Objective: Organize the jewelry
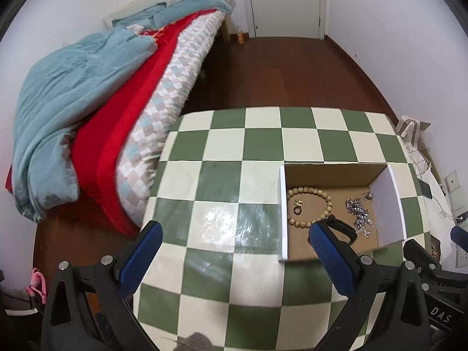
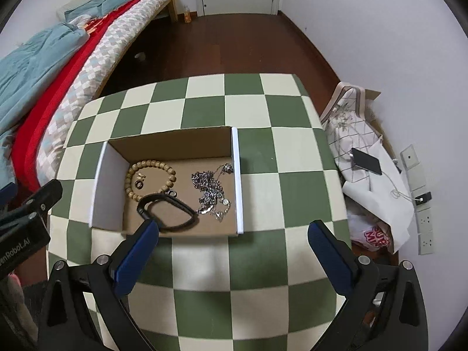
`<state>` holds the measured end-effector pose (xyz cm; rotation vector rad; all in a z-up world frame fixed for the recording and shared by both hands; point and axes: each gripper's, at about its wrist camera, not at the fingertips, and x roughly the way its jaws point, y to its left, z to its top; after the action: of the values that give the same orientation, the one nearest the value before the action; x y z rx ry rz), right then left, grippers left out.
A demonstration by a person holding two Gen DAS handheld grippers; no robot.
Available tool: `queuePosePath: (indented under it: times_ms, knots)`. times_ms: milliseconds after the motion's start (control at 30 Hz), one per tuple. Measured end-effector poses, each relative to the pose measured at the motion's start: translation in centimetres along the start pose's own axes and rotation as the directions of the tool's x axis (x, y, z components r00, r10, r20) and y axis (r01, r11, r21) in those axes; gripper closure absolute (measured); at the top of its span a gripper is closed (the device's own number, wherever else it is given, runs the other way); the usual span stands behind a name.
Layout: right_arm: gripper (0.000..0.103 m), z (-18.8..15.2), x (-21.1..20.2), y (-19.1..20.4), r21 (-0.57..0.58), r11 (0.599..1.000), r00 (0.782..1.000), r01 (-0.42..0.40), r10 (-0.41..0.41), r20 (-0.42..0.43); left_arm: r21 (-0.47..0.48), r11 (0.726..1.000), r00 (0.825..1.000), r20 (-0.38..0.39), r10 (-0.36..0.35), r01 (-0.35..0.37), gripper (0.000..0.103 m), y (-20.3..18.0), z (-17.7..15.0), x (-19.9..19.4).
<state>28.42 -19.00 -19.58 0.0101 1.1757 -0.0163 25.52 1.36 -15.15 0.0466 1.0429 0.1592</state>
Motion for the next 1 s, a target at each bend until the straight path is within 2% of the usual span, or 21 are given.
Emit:
queuePosePath:
  times_ms: [333, 667, 833, 1000]
  knots:
    - [0.000, -3.2, -7.6, -0.5, 0.007, 1.000, 0.995, 0.005, -0.006, 0.096, -0.010, 0.999, 0.994, 0.099, -0.036, 0.037, 0.000, 1.1, -2.2, -7.7]
    - [0.000, -5.7, -17.6, -1.1, -0.001, 1.000, 0.976, 0.015, -0.014, 0.218, -0.033, 0.993, 0.974, 0.201, -0.106, 0.115, 0.000, 2.6, -3.4, -16.5]
    - [0.000, -6.5, -22.7, -1.3, -0.014, 1.000, 0.962, 0.014, -0.010, 0.273, -0.039, 0.989, 0.964, 0.231, -0.130, 0.143, 0.000, 3.3, -3.8, -20.2]
    - [0.000, -7.4, -26.5, -1.6, -0.015, 0.999, 0.952, 0.029, -0.023, 0.307, -0.047, 0.984, 0.964, 0.212, -0.159, 0.173, 0.000, 3.9, -4.4, -22.4]
